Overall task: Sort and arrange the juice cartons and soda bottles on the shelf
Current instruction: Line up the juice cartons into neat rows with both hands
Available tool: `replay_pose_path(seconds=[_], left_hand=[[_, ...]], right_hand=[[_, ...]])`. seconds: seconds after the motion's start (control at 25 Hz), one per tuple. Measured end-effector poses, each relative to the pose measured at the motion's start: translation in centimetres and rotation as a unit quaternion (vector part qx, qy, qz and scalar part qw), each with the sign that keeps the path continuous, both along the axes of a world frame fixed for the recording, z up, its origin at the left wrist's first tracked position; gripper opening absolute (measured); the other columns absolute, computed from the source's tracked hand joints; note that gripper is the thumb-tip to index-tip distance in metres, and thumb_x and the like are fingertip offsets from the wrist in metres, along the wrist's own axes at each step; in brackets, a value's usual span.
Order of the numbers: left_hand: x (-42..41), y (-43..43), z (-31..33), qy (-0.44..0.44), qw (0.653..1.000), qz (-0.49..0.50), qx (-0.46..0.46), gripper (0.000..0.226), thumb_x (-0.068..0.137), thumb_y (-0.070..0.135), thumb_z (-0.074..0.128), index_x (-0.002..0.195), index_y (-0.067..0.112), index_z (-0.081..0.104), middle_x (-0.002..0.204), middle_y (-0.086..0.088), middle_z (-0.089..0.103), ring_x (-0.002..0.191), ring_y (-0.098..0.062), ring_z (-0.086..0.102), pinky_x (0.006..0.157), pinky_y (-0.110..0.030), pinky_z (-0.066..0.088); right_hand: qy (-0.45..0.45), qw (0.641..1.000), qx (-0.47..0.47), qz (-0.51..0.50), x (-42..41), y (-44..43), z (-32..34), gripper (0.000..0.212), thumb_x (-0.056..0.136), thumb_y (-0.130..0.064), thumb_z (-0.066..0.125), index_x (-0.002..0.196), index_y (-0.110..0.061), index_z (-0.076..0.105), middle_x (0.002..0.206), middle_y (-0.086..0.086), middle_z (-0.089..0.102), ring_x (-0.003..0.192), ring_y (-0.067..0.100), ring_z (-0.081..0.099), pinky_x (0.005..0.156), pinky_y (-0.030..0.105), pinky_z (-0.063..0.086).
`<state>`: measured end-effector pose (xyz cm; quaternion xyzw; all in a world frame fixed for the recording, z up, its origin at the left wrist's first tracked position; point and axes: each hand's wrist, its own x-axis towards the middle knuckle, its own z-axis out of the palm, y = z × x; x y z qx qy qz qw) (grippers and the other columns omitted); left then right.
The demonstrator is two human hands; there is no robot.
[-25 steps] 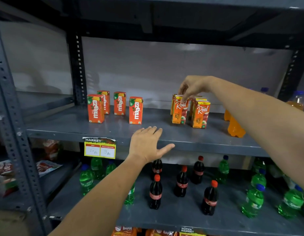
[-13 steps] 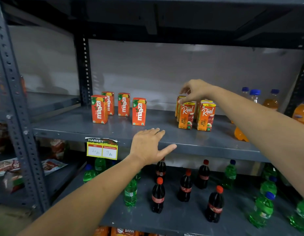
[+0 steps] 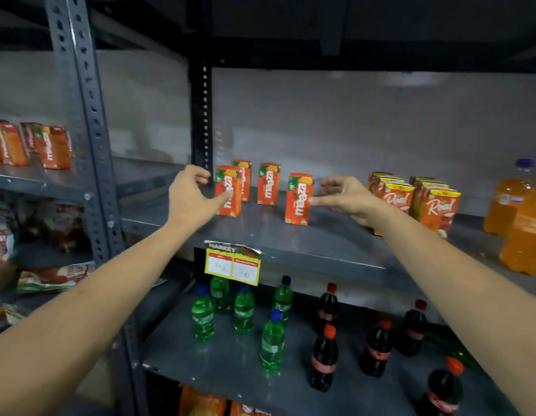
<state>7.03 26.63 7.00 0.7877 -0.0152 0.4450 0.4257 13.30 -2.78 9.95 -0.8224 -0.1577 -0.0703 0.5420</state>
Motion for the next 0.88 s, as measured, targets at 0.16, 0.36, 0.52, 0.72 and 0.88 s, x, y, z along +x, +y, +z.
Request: replay_pose_path(seconds=[0.16, 0.36, 0.52, 0.72, 0.88], left_hand=[[3.3, 5.0, 0.0, 0.105, 0.984, -0.117, -0.08, 0.083, 0.056, 0.03, 0.089, 0.124, 0.012, 0.044, 0.122, -0.006, 0.052, 0.111, -0.017, 0.052, 0.094, -0.033, 0.044], [7.1, 7.0, -0.3, 0.166, 0.931, -0.317, -0.075, 0.069, 0.063, 0.016, 0.084, 0.122, 0.019, 0.049, 0.121, -0.004, 0.058, 0.111, -0.02, 0.058, 0.091, -0.036, 0.05], [9.0, 6.3, 0.0, 0.174, 0.906, -0.382, -0.044, 0.065, 0.062, 0.015, 0.084, 0.119, 0.023, 0.053, 0.115, 0.002, 0.06, 0.101, -0.014, 0.064, 0.079, -0.033, 0.055], [10.2, 6.3, 0.2, 0.166, 0.895, -0.414, -0.02, 0.058, 0.053, 0.025, 0.085, 0.103, 0.025, 0.057, 0.111, -0.001, 0.064, 0.095, -0.016, 0.068, 0.075, -0.036, 0.058], [10.7, 6.4, 0.4, 0.155, 0.893, -0.423, -0.013, 0.058, 0.057, 0.019, 0.086, 0.107, 0.021, 0.057, 0.108, -0.001, 0.066, 0.094, -0.01, 0.067, 0.068, -0.029, 0.058]], right_hand=[[0.03, 0.998, 0.05, 0.027, 0.9, 2.2, -1.1, 0.056, 0.069, 0.001, 0.079, 0.12, 0.001, 0.057, 0.093, 0.005, 0.068, 0.078, 0.011, 0.067, 0.058, 0.019, 0.055], [0.025, 0.995, 0.092, -0.019, 1.8, 3.4, -1.5, 0.048, 0.063, -0.002, 0.081, 0.106, -0.012, 0.062, 0.097, 0.005, 0.07, 0.077, 0.011, 0.072, 0.057, 0.023, 0.057], [0.025, 0.994, 0.094, -0.043, 2.2, 4.6, -1.7, 0.05, 0.053, -0.012, 0.085, 0.097, -0.022, 0.063, 0.095, 0.001, 0.072, 0.08, 0.01, 0.073, 0.057, 0.024, 0.057], [0.008, 0.994, 0.1, -0.03, 3.1, 7.4, -1.8, 0.048, 0.057, -0.008, 0.085, 0.098, -0.021, 0.065, 0.096, 0.001, 0.073, 0.085, 0.014, 0.073, 0.062, 0.027, 0.058], [0.019, 0.995, 0.103, -0.005, 3.8, 9.9, -1.6, 0.042, 0.063, -0.002, 0.083, 0.096, -0.02, 0.066, 0.086, -0.003, 0.077, 0.081, 0.011, 0.074, 0.059, 0.025, 0.058]])
